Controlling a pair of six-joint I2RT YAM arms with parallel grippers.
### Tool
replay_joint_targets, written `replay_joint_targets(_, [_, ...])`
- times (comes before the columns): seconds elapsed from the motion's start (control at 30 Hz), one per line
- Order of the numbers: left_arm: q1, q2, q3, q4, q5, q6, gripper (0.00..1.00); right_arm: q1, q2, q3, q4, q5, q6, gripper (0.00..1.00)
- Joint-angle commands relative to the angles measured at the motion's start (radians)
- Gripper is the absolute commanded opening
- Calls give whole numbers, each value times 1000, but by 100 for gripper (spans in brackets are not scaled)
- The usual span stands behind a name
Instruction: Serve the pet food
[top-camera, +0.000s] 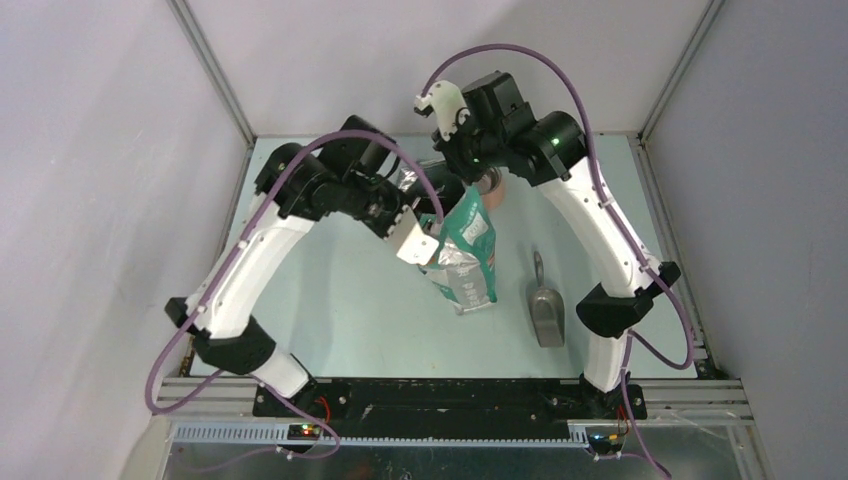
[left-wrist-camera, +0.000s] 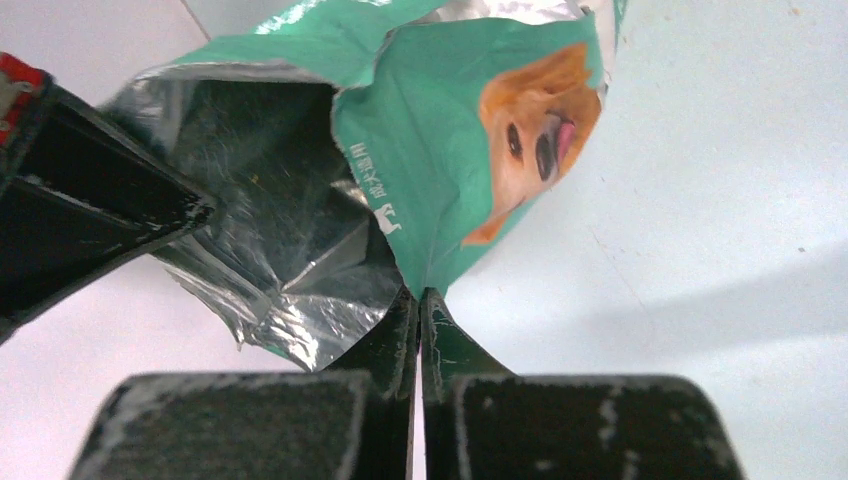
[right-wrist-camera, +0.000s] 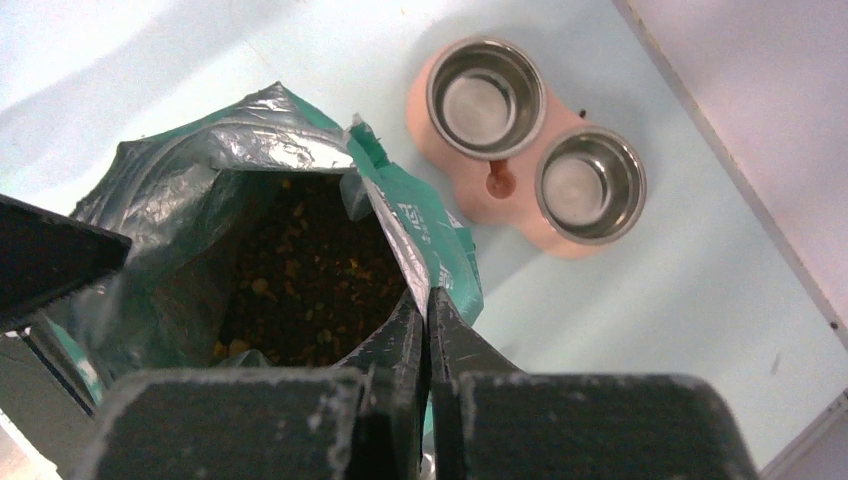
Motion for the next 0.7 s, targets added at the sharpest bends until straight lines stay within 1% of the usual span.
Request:
replay_joint_targets(0.0, [-2,-157,-70,-88,-130,42,0,54,-26,85,207,28,-30,0])
replay_joint_targets(0.03, [2,-169,-78,-88,-158,43,0,68,-18,85,221,39,-31,0])
replay_joint_targets(0.13, [35,-204,-77,-87,-176,50,0,94,6,101,301,63,-26,0])
replay_joint_targets(0.3, [139,-224,-26,-88,-148,41,0,108,53,137,429,92,8,0])
replay_joint_targets(0.4, [152,-241,-29,-82,-130,10,0,119,64,152,473,89,1,0])
replay_joint_targets(0.43, [152,-254,-35,-74,-98,-3,0,123,65,150,487,84,-3,0])
replay_joint_targets(0.47, [153,-264,-43,-50,-75,-24,7,123,65,148,490,79,-10,0])
replay_joint_targets(0.5, [152,-287,-72,-36,-29,-23,17,123,65,147,492,70,-11,0])
replay_joint_targets(0.53, [146,-303,-107,-30,10,3,37,121,62,145,490,65,-11,0])
replay_joint_targets(0.57, [138,-338,-162,-3,15,16,45,119,60,142,487,61,-10,0])
replay_joint_targets(0.6, [120,-355,-198,14,14,37,55,116,52,138,487,45,-6,0])
replay_joint_targets(0.63, [111,-384,-267,39,12,52,59,115,47,129,485,35,-3,0])
replay_joint_targets(0.67, [95,-394,-295,48,11,78,64,113,39,125,484,26,1,0])
